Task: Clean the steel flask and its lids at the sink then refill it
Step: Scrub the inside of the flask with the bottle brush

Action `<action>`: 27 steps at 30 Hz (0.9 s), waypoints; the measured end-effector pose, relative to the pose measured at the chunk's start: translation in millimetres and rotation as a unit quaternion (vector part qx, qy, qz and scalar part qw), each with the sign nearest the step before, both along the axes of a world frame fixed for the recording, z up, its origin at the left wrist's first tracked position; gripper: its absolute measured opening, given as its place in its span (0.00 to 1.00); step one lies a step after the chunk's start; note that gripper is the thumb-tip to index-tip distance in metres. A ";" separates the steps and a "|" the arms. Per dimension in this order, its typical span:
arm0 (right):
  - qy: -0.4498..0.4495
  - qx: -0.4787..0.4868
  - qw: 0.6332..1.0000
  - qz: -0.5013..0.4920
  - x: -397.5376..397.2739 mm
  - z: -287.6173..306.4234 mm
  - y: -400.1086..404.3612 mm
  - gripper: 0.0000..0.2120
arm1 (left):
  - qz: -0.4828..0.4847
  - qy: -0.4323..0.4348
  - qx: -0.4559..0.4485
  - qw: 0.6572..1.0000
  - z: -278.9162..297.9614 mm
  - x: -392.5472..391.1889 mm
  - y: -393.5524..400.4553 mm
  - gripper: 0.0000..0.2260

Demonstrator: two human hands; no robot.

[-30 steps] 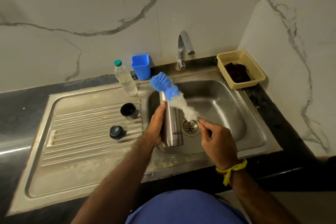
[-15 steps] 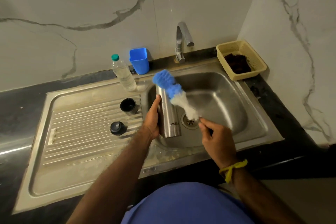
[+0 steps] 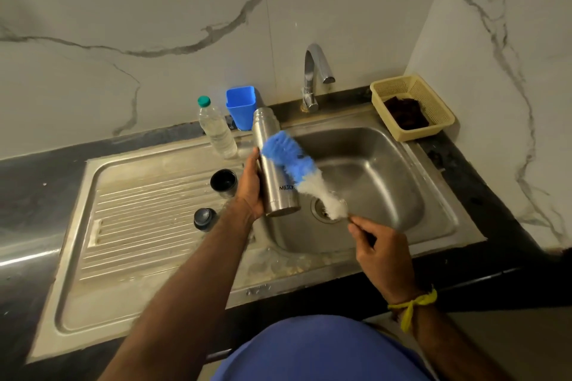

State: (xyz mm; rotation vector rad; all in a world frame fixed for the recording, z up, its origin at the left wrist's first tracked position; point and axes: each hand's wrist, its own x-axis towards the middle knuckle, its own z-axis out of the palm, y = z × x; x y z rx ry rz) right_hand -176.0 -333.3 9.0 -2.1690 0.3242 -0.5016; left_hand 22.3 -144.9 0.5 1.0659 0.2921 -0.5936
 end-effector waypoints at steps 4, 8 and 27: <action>-0.004 -0.006 1.000 -0.002 5.2 1.6 3.7 0.10 | -0.005 0.002 0.007 1.000 -0.4 0.9 -4.0 0.30; -0.007 0.013 1.000 0.006 -14.2 -3.7 4.1 0.10 | 0.019 0.004 -0.044 0.999 10.8 8.5 2.0 0.28; -0.030 -0.004 0.999 0.012 -13.3 -4.6 -4.4 0.11 | -0.013 0.011 -0.050 0.999 26.6 36.1 -4.0 0.29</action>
